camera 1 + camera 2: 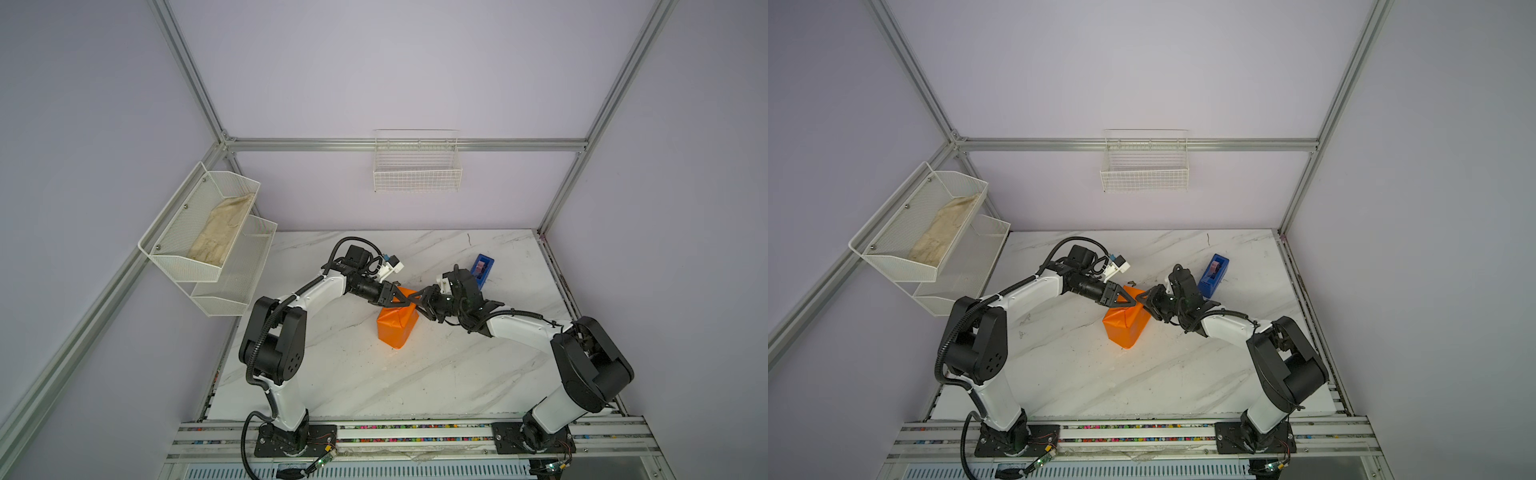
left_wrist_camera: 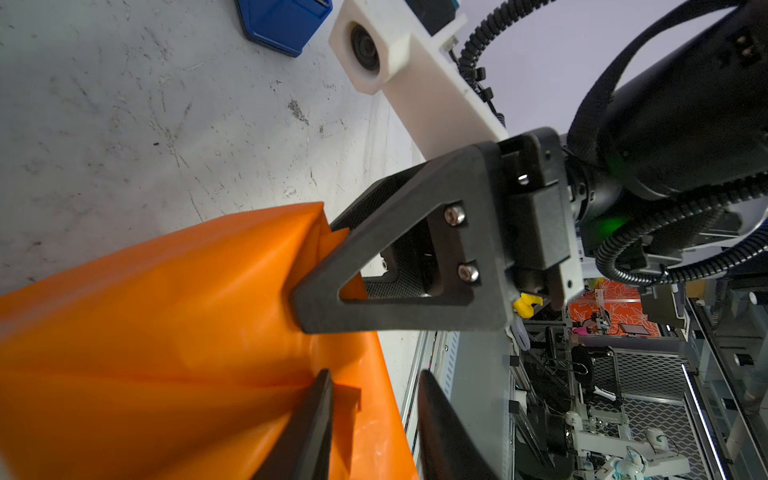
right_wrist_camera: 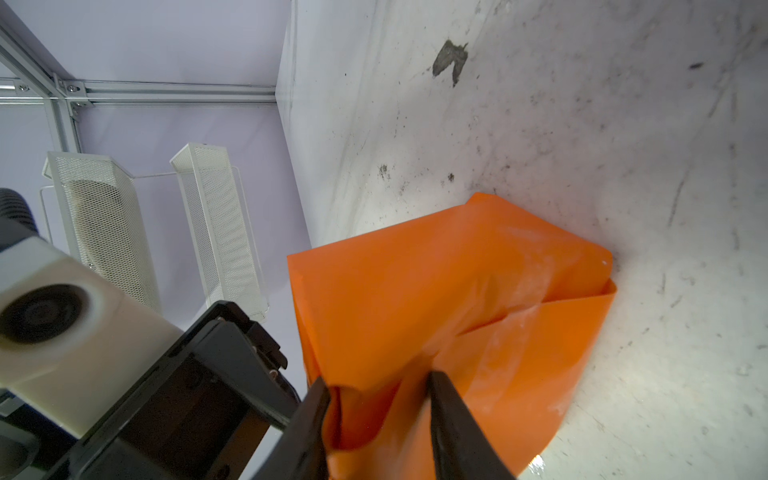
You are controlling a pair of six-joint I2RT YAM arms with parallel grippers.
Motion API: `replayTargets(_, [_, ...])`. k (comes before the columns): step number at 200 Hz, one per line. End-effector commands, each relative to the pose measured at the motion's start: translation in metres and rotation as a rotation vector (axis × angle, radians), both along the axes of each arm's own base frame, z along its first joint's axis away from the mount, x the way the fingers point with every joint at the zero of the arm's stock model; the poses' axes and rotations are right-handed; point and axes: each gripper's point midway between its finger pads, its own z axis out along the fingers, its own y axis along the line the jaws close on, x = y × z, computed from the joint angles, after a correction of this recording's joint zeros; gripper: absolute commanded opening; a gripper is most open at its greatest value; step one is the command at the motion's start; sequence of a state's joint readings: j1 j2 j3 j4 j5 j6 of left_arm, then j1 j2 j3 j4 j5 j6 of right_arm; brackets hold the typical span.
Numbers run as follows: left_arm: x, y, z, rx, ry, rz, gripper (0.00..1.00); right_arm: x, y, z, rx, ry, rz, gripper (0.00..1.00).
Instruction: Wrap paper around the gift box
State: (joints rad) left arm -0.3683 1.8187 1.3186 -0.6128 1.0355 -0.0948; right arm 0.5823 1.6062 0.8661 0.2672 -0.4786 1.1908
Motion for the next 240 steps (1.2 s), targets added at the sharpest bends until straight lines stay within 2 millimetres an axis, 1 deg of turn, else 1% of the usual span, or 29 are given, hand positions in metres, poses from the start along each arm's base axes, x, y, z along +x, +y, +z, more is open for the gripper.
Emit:
replayTargets(1, [-0.028, 0.009, -0.049, 0.144, 0.176, 0.027, 0.36, -0.008, -0.012, -0.025, -0.093, 0.079, -0.032, 0.39])
replayTargets(31, [-0.029, 0.013, -0.053, 0.141, 0.187, 0.039, 0.37, -0.012, -0.008, -0.008, -0.058, 0.053, -0.007, 0.44])
replayTargets(51, [-0.030, 0.013, -0.053, 0.133, 0.195, 0.040, 0.37, -0.022, -0.002, 0.001, 0.010, 0.059, 0.018, 0.51])
replayTargets(84, [-0.031, 0.013, -0.055, 0.130, 0.200, 0.039, 0.37, -0.027, 0.006, 0.016, 0.092, 0.038, 0.039, 0.62])
replayTargets(98, [-0.032, 0.012, -0.055, 0.122, 0.206, 0.034, 0.37, -0.028, 0.010, 0.016, 0.107, 0.041, 0.054, 0.66])
replayTargets(114, [-0.033, 0.012, -0.054, 0.118, 0.208, 0.031, 0.38, -0.028, 0.009, 0.014, 0.097, 0.045, 0.043, 0.69])
replayTargets(147, [-0.033, 0.012, -0.054, 0.118, 0.206, 0.031, 0.39, -0.025, 0.011, 0.019, 0.111, 0.025, 0.039, 0.75])
replayTargets(159, [-0.033, 0.012, -0.055, 0.121, 0.207, 0.033, 0.39, -0.028, 0.015, 0.015, 0.113, 0.039, 0.062, 0.75])
replayTargets(186, [-0.033, 0.012, -0.055, 0.121, 0.209, 0.033, 0.39, -0.034, 0.015, 0.006, 0.101, 0.064, 0.074, 0.69])
replayTargets(208, [-0.033, 0.013, -0.055, 0.122, 0.209, 0.034, 0.38, -0.037, 0.013, 0.006, 0.106, 0.067, 0.073, 0.67])
replayTargets(240, [-0.033, 0.013, -0.057, 0.125, 0.214, 0.035, 0.38, -0.042, 0.016, 0.007, 0.116, 0.066, 0.096, 0.63])
